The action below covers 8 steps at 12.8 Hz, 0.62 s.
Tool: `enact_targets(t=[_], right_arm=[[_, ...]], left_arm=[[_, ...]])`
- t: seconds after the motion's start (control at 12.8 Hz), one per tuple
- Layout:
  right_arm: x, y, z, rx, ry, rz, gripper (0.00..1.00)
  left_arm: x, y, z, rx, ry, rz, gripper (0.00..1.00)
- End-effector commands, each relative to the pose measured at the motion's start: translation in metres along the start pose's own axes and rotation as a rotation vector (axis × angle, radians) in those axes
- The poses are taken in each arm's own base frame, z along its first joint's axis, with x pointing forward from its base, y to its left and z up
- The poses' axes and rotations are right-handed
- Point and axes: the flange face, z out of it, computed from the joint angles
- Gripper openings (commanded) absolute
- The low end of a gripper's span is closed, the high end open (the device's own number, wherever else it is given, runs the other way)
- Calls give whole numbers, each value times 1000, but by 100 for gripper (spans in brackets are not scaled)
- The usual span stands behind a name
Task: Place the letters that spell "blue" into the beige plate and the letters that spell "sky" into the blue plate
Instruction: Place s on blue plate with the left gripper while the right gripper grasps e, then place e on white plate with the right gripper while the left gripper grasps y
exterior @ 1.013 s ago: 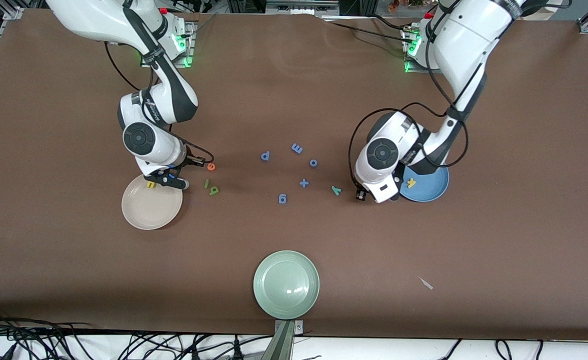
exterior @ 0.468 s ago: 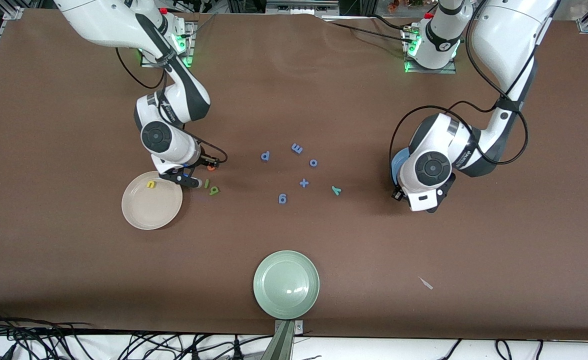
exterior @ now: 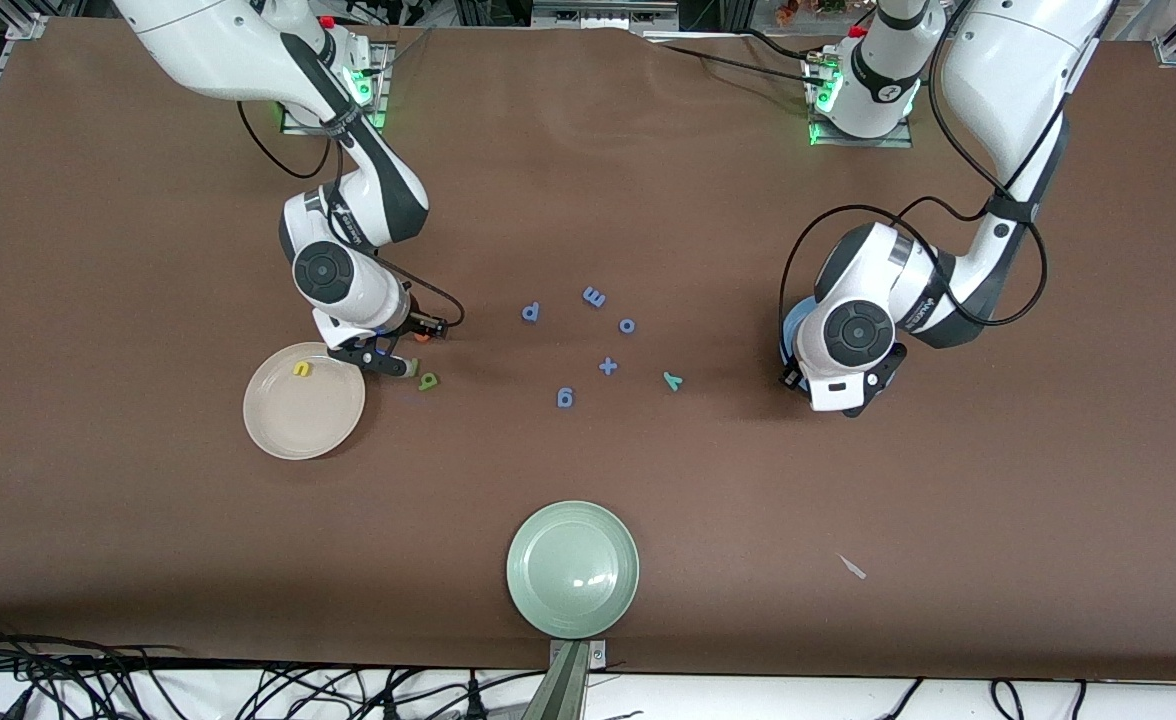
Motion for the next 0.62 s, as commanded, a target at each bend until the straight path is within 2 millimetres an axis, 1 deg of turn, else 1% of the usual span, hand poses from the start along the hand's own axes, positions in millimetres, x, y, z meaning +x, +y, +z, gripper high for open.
enact_targets(t=[0.0,0.08,0.16,0.23,0.31,0.39,0.47,0.55], right_arm=[[0,1,11,10,5,13,64],[0,1,11,9,5,12,64],[0,2,12,8,4,12,63],[0,2,12,10,6,12,56],[-2,3,14,10,8,10,45],[-2,3,14,11,10,10,35],[-3,4,13,10,9,10,27],[-5,5,13,8,8,10,23]], left_arm=[[-40,17,-28,-36,19,81,100],[-55,31,-34,-57,25,110,100],[-64,46,-38,-81,19,123,100],[-77,62,-39,-102,16,143,100],[-91,79,-35,-119,10,161,100],[-98,91,-32,-142,7,169,100],[-101,97,-27,-161,5,172,100],[-97,101,-26,-202,6,173,100]])
